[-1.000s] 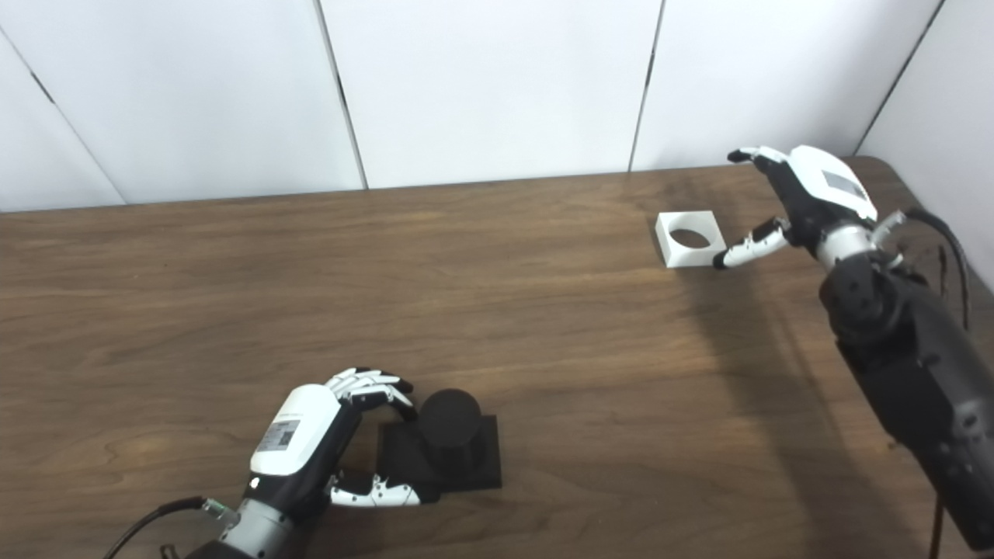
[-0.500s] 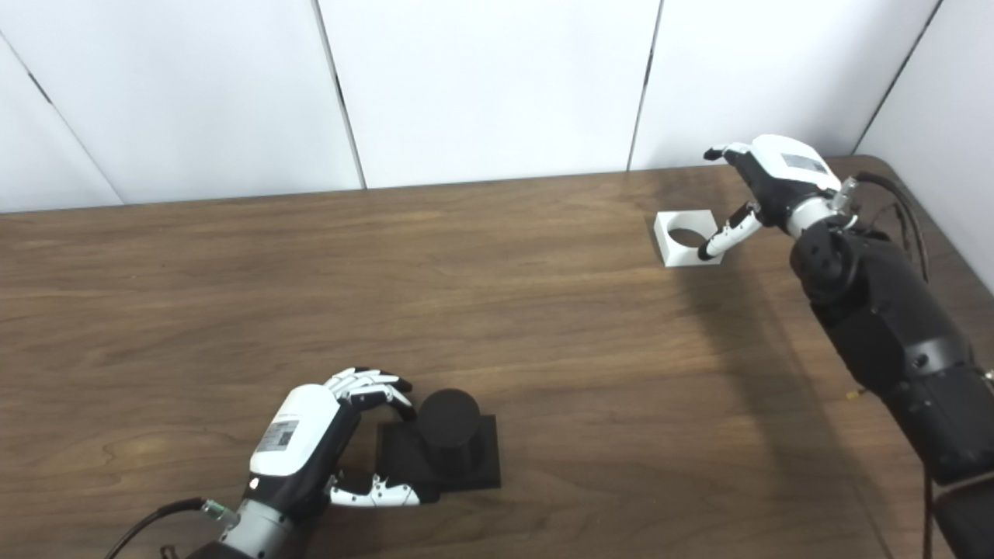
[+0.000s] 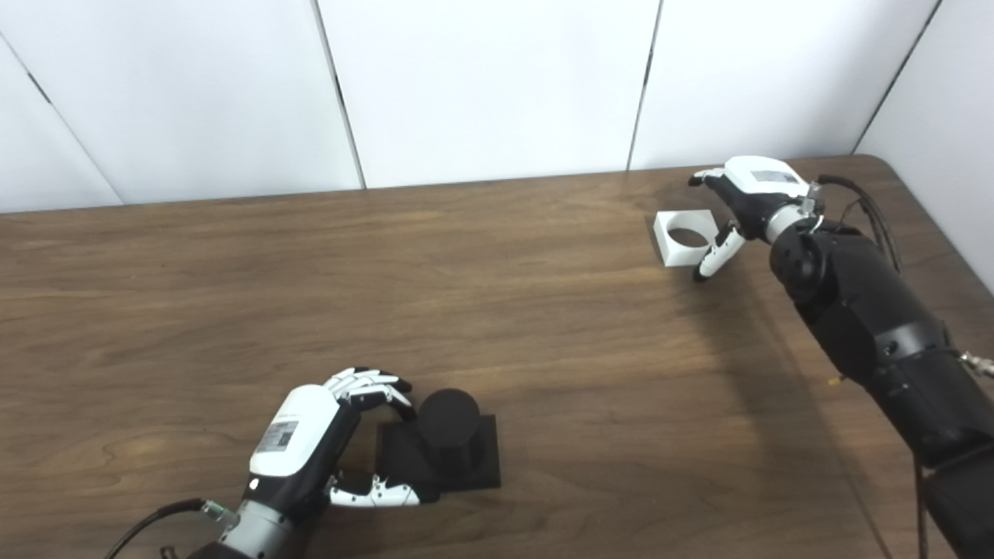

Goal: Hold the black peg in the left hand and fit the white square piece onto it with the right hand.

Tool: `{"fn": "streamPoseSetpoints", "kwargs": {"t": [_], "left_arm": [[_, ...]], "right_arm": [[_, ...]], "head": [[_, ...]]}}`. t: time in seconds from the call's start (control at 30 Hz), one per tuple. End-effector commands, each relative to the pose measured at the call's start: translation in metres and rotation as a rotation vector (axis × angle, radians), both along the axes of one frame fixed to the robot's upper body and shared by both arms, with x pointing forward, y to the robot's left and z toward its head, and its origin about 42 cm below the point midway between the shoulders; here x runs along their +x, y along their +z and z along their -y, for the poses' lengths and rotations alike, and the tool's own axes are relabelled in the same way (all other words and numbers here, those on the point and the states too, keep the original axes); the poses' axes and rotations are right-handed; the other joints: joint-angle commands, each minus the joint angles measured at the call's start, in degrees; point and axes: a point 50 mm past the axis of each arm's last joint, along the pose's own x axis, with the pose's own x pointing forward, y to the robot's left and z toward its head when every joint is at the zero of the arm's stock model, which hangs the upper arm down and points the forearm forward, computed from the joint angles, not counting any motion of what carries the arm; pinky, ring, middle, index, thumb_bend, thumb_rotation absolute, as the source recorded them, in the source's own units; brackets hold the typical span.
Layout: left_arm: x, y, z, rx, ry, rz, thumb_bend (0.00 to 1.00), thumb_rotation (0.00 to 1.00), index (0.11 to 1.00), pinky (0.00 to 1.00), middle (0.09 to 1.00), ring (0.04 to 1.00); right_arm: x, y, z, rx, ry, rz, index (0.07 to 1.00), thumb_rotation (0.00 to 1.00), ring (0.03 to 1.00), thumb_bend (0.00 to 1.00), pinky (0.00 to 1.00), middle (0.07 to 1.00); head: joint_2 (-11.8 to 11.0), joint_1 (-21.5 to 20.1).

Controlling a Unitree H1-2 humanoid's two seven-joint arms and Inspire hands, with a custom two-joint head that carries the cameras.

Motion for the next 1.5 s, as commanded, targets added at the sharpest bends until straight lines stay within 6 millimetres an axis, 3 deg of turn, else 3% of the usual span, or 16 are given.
{"fn": "streamPoseSetpoints", "kwargs": {"t": [0.0,0.7,0.93,1.2,1.23,1.3,1.47], "left_arm": [[-0.008,-0.019,-0.011,0.094,0.006,-0.089,0.52,0.05,0.487,0.89,0.763,0.825],[-0.01,-0.019,-0.008,0.105,-0.001,-0.092,0.52,0.06,0.487,0.89,0.766,0.829],[-0.012,-0.017,-0.007,0.102,-0.001,-0.094,0.52,0.06,0.488,0.9,0.769,0.832],[-0.013,-0.014,-0.004,0.105,-0.005,-0.094,0.52,0.06,0.488,0.9,0.77,0.833],[-0.014,-0.014,-0.004,0.104,-0.005,-0.094,0.52,0.06,0.488,0.89,0.768,0.832],[-0.014,-0.014,-0.004,0.106,-0.005,-0.095,0.52,0.06,0.488,0.89,0.77,0.833],[-0.013,-0.014,-0.002,0.1,-0.003,-0.095,0.52,0.06,0.488,0.89,0.77,0.833]], "right_arm": [[0.015,0.034,-0.003,-0.039,0.034,0.078,0.869,0.19,0.936,0.92,1.0,0.92],[0.03,0.03,-0.006,-0.142,0.072,0.036,0.785,0.26,0.896,0.85,0.99,0.869],[0.039,0.032,-0.004,-0.212,0.092,-0.059,0.718,0.21,0.886,0.82,1.0,0.849],[0.043,0.032,0.003,-0.17,0.099,-0.092,0.614,0.12,0.89,0.81,0.97,0.811],[0.044,0.031,0.003,-0.166,0.102,-0.095,0.554,0.13,0.889,0.67,0.96,0.809],[0.045,0.029,0.004,-0.162,0.108,-0.098,0.504,0.13,0.879,0.55,0.9,0.801],[0.046,0.027,0.004,-0.169,0.139,-0.093,0.491,0.13,0.846,0.52,0.84,0.767]], "head": [[0.1,-0.1],[0.3,0.3],[0.5,0.7],[0.8,1.0],[0.9,1.0],[0.9,1.0],[0.9,1.3]]}}
